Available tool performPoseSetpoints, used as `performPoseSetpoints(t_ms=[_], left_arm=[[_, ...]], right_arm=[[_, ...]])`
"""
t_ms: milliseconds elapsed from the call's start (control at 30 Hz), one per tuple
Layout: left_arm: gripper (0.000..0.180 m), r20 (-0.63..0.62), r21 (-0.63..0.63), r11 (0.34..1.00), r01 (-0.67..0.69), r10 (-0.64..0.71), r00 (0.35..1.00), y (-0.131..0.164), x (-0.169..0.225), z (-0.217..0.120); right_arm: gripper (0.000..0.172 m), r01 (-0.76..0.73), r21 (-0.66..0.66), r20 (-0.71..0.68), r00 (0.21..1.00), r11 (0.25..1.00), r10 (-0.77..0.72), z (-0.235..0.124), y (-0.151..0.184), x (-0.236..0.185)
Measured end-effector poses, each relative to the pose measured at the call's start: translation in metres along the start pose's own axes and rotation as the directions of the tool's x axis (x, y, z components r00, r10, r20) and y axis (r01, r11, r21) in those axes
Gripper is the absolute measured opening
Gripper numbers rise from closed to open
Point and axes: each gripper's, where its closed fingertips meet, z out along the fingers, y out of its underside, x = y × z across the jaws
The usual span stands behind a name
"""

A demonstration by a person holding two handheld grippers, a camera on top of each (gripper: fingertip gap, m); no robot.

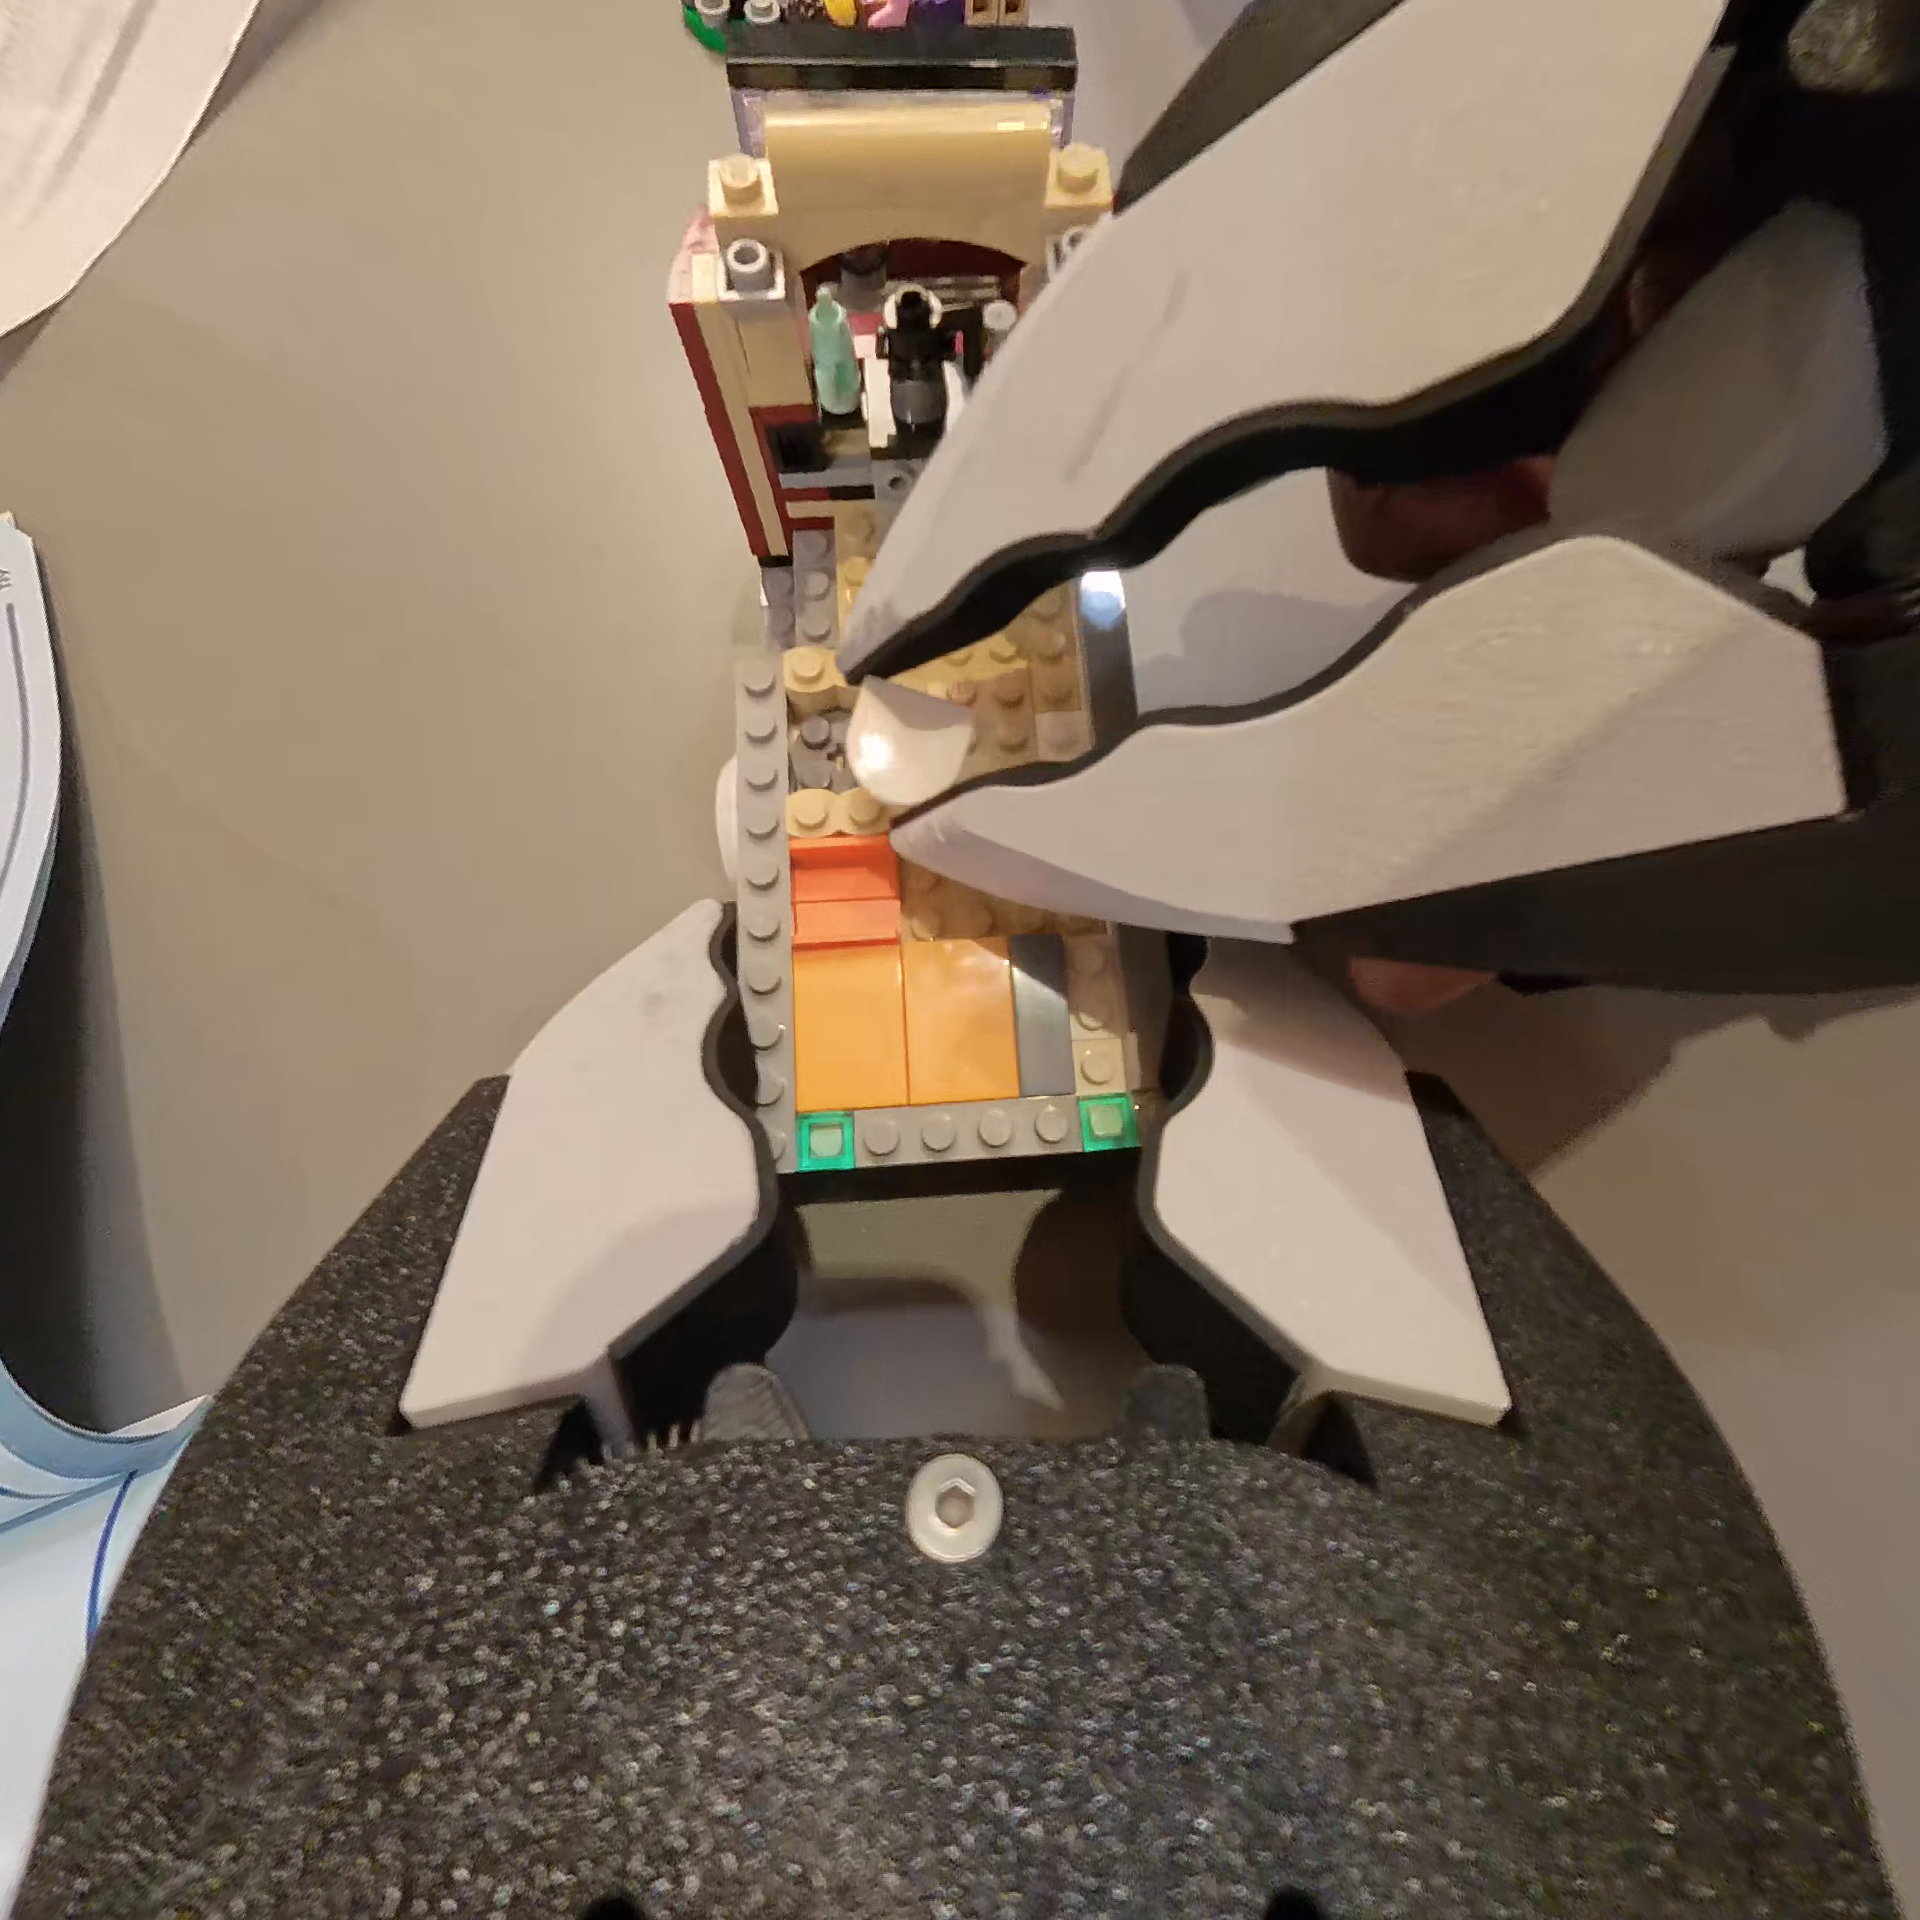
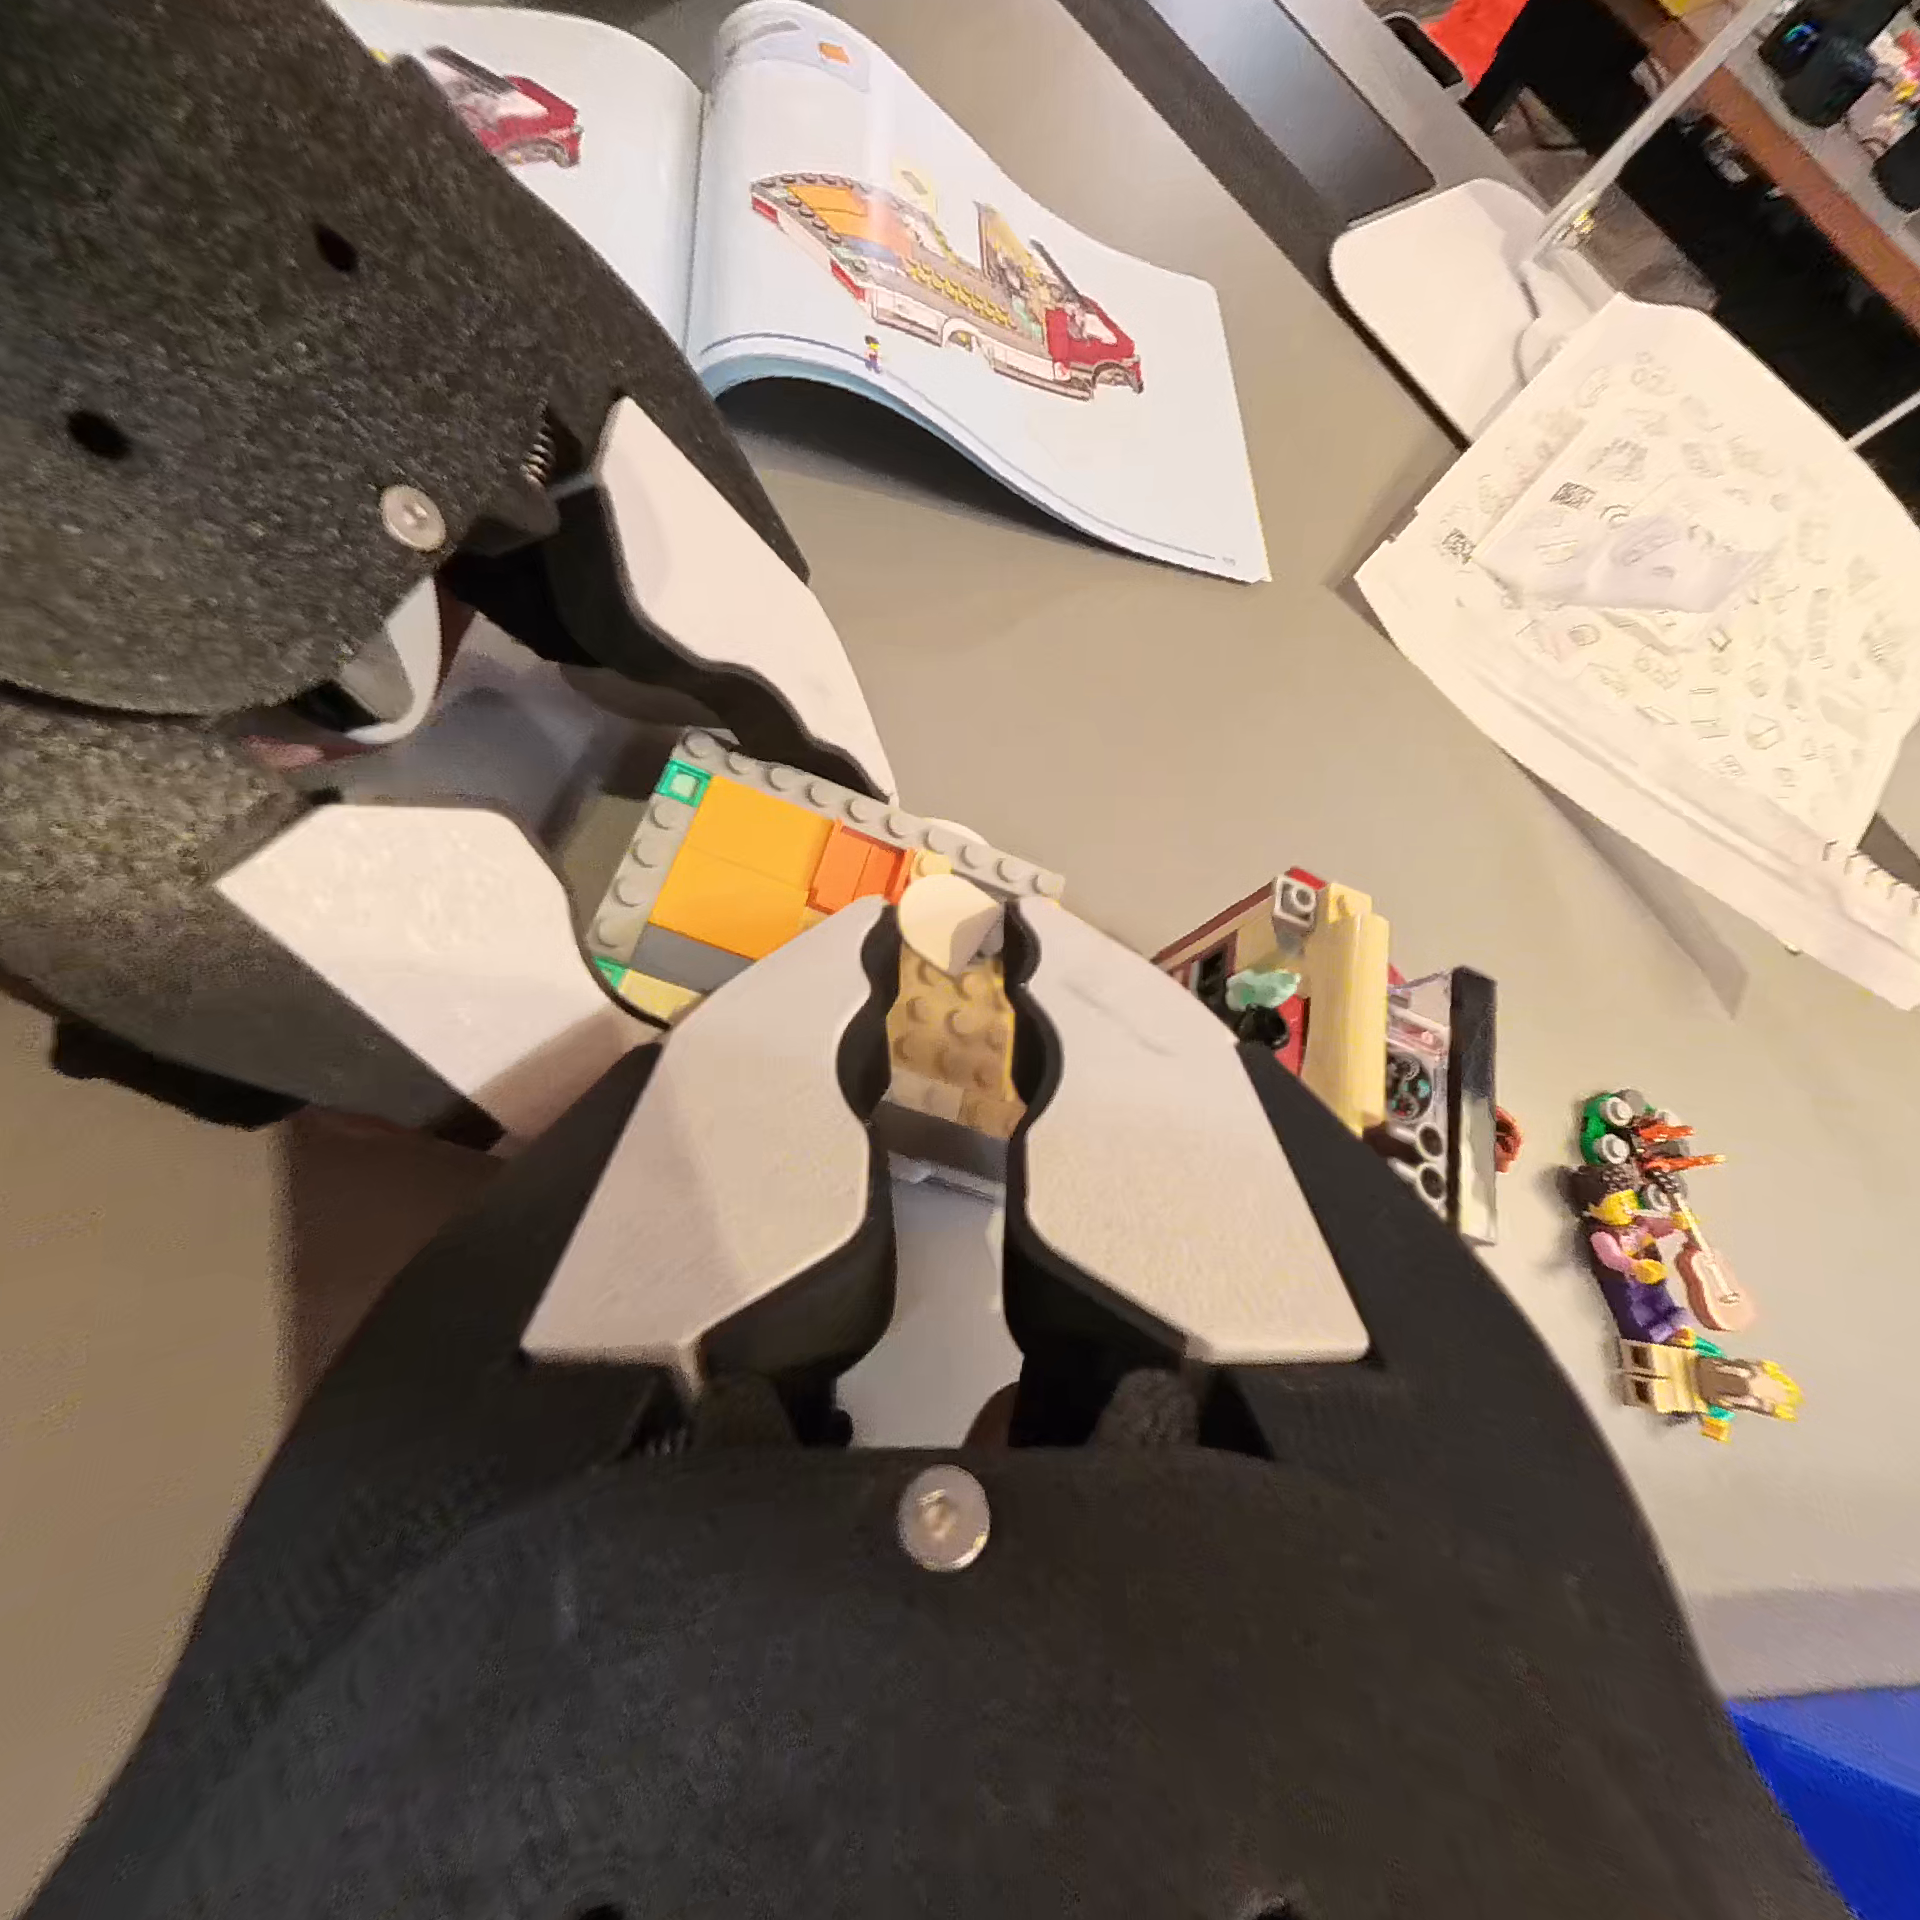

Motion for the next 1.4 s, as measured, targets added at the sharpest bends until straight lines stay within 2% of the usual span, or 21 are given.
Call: performPoseSetpoints(t_ms=[133, 333, 467, 533, 700, 967, 1300, 1400], left_arm=[[0.078, 0.0, -0.002, 1.0, -0.011, 0.011, 1.0, 0.001, 0.001, 0.0], [0.077, -0.016, 0.007, 1.0, 0.002, -0.002, 1.0, 0.0, 0.0, 0.0], [0.077, -0.016, 0.003, 1.0, -0.007, 0.007, 1.0, 0.001, 0.0, -0.001], [0.077, -0.018, 0.002, 1.0, -0.013, 0.013, 1.0, 0.002, 0.001, -0.001], [0.077, -0.027, 0.006, 1.0, -0.006, 0.007, 1.0, 0.001, 0.002, -0.002], [0.077, -0.036, 0.016, 1.0, 0.005, -0.004, 0.999, 0.0, -0.001, -0.004], [0.077, 0.01, 0.0, 1.0, -0.023, 0.023, 1.0, 0.003, -0.008, -0.005], [0.077, 0.009, -0.007, 0.999, -0.036, 0.036, 0.999, 0.003, -0.006, -0.004]], right_arm=[[0.019, 0.05, -0.025, -0.032, 0.998, 0.998, -0.051, 0.002, 0.0, 0.003], [0.019, 0.131, -0.088, 0.014, 0.991, 0.987, -0.13, 0.004, 0.001, 0.001], [0.019, 0.233, -0.111, -0.046, 0.97, 0.966, -0.239, 0.004, -0.005, 0.007], [0.019, 0.268, -0.145, -0.026, 0.961, 0.952, -0.275, 0.005, -0.005, 0.008], [0.019, 0.255, -0.172, 0.129, 0.963, 0.952, -0.235, 0.006, -0.004, 0.001], [0.019, 0.322, -0.217, 0.303, 0.92, 0.921, -0.25, 0.004, 0.0, -0.008], [0.019, 0.284, -0.218, 0.259, 0.939, 0.934, -0.225, 0.002, -0.014, -0.002], [0.019, 0.305, -0.26, 0.232, 0.941, 0.916, -0.247, 0.007, -0.01, 0.002]])
